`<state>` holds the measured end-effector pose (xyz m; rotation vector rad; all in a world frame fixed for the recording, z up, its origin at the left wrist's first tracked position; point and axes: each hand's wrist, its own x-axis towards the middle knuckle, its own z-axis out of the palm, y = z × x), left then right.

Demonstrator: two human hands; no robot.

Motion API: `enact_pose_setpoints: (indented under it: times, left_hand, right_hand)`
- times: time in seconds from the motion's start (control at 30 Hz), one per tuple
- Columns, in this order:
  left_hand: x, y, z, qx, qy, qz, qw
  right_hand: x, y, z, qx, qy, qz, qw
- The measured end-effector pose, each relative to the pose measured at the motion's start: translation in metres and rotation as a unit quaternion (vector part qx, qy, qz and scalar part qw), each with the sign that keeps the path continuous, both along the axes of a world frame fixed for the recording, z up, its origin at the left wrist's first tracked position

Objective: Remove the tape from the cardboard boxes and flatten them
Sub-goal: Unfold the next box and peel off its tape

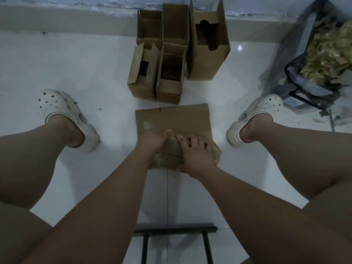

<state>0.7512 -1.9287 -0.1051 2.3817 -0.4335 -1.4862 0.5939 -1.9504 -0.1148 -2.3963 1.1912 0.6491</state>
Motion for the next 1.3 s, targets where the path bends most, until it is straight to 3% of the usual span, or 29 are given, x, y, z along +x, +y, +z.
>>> enact_pose_setpoints:
  times: [0.2, 0.3, 0.4, 0.5, 0.73, 0.97, 1.13, 1.23, 1.3]
  left_hand:
    - [0.0, -0.002, -0.001, 0.015, -0.002, -0.022, 1.0]
    - [-0.001, 0.002, -0.001, 0.011, 0.065, 0.063, 0.996]
    - [-0.003, 0.004, 0.006, 0.032, 0.163, 0.186, 0.968]
    - [-0.004, 0.002, 0.01, 0.05, 0.203, 0.225, 0.952]
    - [-0.006, 0.0, 0.017, 0.075, 0.221, 0.273, 0.933]
    - [-0.017, 0.0, 0.015, 0.028, 0.206, 0.344, 0.916]
    - [-0.004, 0.003, 0.015, 0.027, 0.232, 0.43, 0.872]
    - [0.005, 0.003, 0.013, 0.018, 0.213, 0.355, 0.91]
    - [0.009, 0.0, 0.01, -0.005, 0.097, 0.23, 0.968]
  right_hand:
    - [0.003, 0.004, 0.001, -0.001, 0.011, 0.0, 1.0]
    - [0.003, 0.006, 0.002, -0.001, 0.008, 0.001, 1.0]
    - [0.003, 0.01, 0.0, -0.011, 0.001, 0.004, 1.0]
    - [0.003, 0.012, -0.001, -0.011, 0.001, 0.003, 1.0]
    - [0.005, 0.013, -0.001, -0.008, 0.006, 0.002, 1.0]
    - [0.004, 0.011, -0.004, -0.009, 0.005, 0.0, 1.0]
    - [0.011, 0.002, -0.005, 0.013, -0.022, -0.025, 0.999]
    - [0.008, -0.001, -0.007, 0.021, -0.025, -0.031, 0.999]
    - [0.007, 0.0, -0.007, 0.016, -0.027, -0.032, 0.999]
